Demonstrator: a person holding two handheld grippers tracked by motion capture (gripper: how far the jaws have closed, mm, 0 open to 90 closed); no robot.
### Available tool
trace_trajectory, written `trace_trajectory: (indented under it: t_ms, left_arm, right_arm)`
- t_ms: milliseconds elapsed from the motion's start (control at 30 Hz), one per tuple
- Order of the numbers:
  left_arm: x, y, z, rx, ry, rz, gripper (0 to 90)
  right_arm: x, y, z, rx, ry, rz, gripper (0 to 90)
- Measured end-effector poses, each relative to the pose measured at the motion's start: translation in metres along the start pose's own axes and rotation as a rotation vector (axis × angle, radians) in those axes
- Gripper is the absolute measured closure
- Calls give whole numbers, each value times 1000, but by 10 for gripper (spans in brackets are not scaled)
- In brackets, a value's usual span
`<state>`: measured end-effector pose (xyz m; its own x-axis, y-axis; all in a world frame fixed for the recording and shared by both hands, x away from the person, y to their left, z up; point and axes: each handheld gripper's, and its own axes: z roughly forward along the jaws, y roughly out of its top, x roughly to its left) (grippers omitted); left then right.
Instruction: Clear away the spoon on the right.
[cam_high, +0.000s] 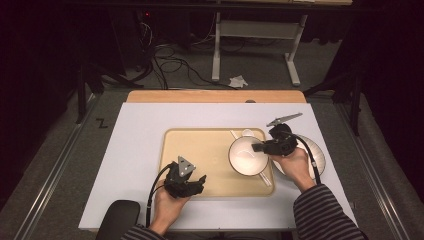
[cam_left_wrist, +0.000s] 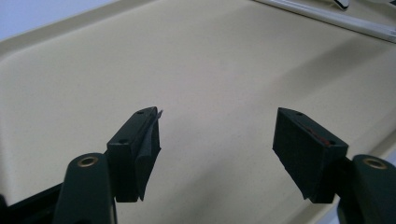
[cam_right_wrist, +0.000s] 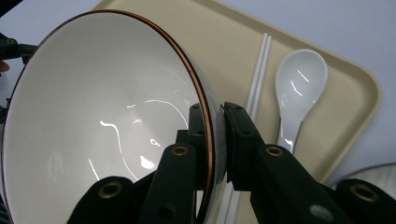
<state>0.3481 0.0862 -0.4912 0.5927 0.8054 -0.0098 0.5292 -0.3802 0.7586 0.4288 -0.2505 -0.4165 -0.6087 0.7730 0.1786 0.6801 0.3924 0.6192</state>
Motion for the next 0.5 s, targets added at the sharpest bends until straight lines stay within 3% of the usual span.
trace_trajectory:
  t_ms: [500]
  left_arm:
    - [11, -15, -20, -12, 68, -73, 320]
  right_arm:
    - [29, 37, 36, 26, 99, -82, 838]
